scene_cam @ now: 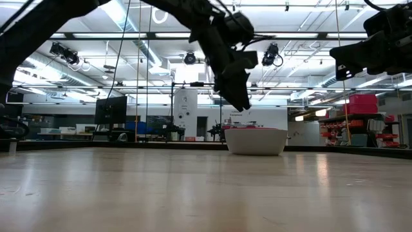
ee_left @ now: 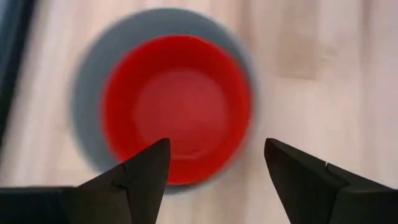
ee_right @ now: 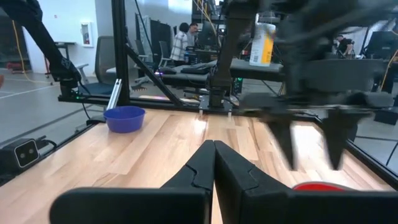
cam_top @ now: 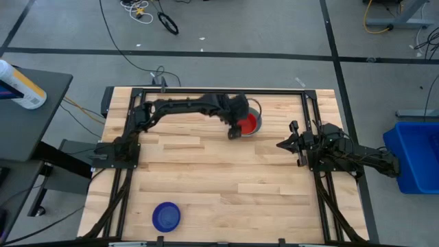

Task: Nest bowls inside each other
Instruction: Stack the dark blue bowl on the red bowl

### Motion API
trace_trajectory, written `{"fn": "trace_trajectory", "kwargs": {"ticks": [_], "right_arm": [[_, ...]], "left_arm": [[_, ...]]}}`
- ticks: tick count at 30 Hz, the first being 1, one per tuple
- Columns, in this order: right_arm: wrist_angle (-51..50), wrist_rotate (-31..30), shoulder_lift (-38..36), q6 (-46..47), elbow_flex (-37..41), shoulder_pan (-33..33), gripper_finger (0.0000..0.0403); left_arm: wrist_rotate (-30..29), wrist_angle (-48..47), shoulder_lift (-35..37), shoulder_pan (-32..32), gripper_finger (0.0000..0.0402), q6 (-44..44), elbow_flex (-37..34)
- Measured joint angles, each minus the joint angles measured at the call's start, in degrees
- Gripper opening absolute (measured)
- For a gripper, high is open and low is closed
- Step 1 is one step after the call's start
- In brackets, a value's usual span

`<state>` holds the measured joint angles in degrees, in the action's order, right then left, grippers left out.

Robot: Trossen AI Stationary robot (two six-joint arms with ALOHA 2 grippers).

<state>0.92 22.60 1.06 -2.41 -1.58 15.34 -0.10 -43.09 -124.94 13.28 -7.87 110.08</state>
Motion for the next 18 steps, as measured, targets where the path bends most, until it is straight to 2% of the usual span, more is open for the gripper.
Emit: {"fn": "trace_trajectory", "kwargs": {"ticks": [4,8,11,18], "right_arm": [[0.1,0.01,0.0,0.02,0.0,0.02,0.0012],[0.18,-0.01,0.02,0.02,0.0,0.0,0.0012],[0.14,-0.01,0.02,0.02,0.0,0.02,0.0012],[0.09,-0.01,0.07,0.02,0.0,0.02,0.0012]], "left_arm": [[-2.64,-2.62,2.84,-4.93,0.0266,1.33,-2.72],[-7.46,-2.56,9.56,-9.61,0.0266,4.61,-10.8],[-10.14,-0.48,17.95,-12.72,0.0265,9.77,-20.61],[-12.47,14.47,40.63,-23.96,0.0265,29.64,-49.69]]}}
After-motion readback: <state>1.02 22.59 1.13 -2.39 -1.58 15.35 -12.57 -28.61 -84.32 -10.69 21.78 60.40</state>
